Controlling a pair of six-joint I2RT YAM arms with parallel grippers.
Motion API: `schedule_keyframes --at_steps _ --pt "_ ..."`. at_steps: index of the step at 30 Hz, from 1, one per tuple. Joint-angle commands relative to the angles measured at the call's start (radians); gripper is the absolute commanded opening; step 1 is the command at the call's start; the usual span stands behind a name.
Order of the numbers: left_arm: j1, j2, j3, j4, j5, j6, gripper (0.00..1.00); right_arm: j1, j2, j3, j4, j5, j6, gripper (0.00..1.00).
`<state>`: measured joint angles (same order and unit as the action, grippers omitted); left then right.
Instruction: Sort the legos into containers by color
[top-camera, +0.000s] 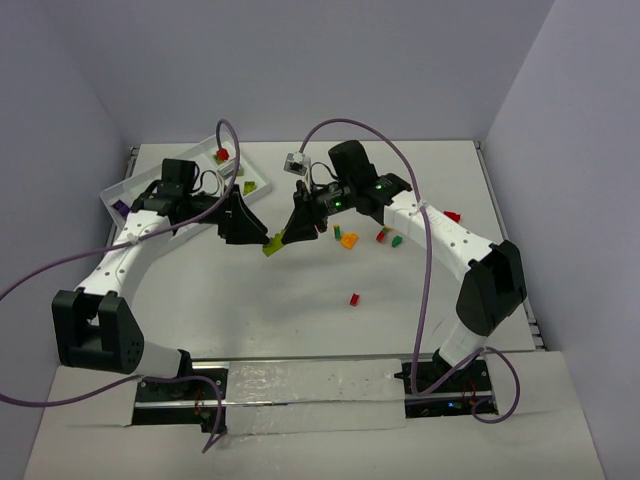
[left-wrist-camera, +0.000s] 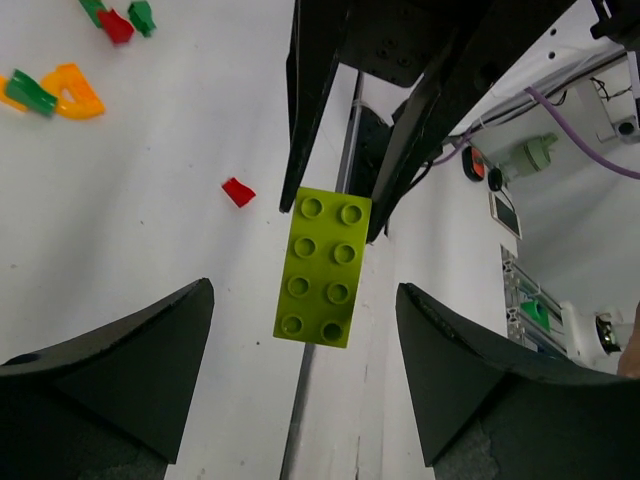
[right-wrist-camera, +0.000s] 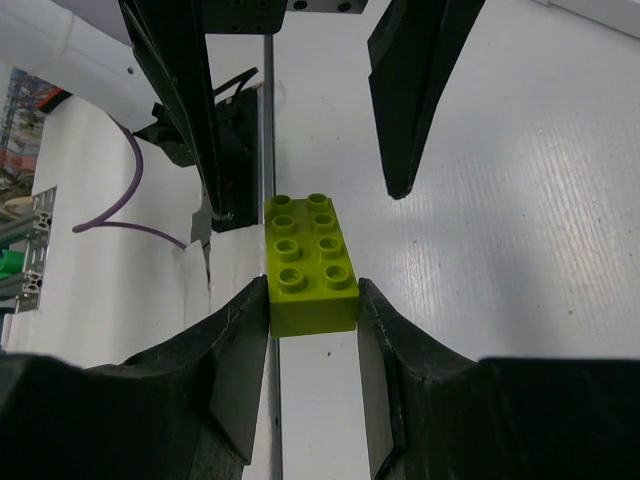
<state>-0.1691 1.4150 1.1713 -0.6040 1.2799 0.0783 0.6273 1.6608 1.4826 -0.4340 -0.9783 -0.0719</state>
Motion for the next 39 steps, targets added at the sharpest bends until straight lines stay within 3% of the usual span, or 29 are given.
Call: schedule_keyframes --at_steps 1,11,21,26,28,29,31,34,36,39 --pt "-0.023 0.013 0.063 -0.167 0.052 0.176 0.81 -0.007 -0.058 0.004 0.026 -0.023 -0.005 0.00" --pt "-0.044 0.002 0.044 -0.100 -0.005 0.116 0.70 -0.006 -0.058 0.001 0.027 -0.028 0.000 0.00" --pt "-0.086 0.015 0.061 -0.099 -0.031 0.120 0.53 -0.006 -0.053 0.011 0.027 -0.017 0.003 0.00" --pt "-0.089 0.029 0.067 -0.113 -0.027 0.132 0.32 -0.005 -0.053 0.007 0.026 -0.006 0.003 0.00" --pt "-0.089 0.033 0.067 -0.104 -0.033 0.127 0.19 -0.006 -0.053 0.007 0.024 0.001 0.003 0.00" --pt "-0.087 0.032 0.064 -0.091 -0.044 0.113 0.11 -0.008 -0.052 0.009 0.018 0.009 0.002 0.07" --pt "-0.081 0.016 0.046 -0.038 -0.084 0.063 0.01 -0.013 -0.053 0.016 0.014 0.033 0.008 0.37" --pt "-0.052 -0.012 -0.011 0.090 -0.190 -0.048 0.00 -0.063 -0.067 0.015 0.023 0.058 0.026 0.86" --pt "-0.020 -0.027 -0.024 0.196 -0.315 -0.161 0.00 -0.110 -0.078 0.013 0.046 0.065 0.054 0.93" --pt "0.005 -0.017 0.020 0.268 -0.603 -0.256 0.00 -0.190 -0.090 0.027 0.050 0.109 0.069 0.94"
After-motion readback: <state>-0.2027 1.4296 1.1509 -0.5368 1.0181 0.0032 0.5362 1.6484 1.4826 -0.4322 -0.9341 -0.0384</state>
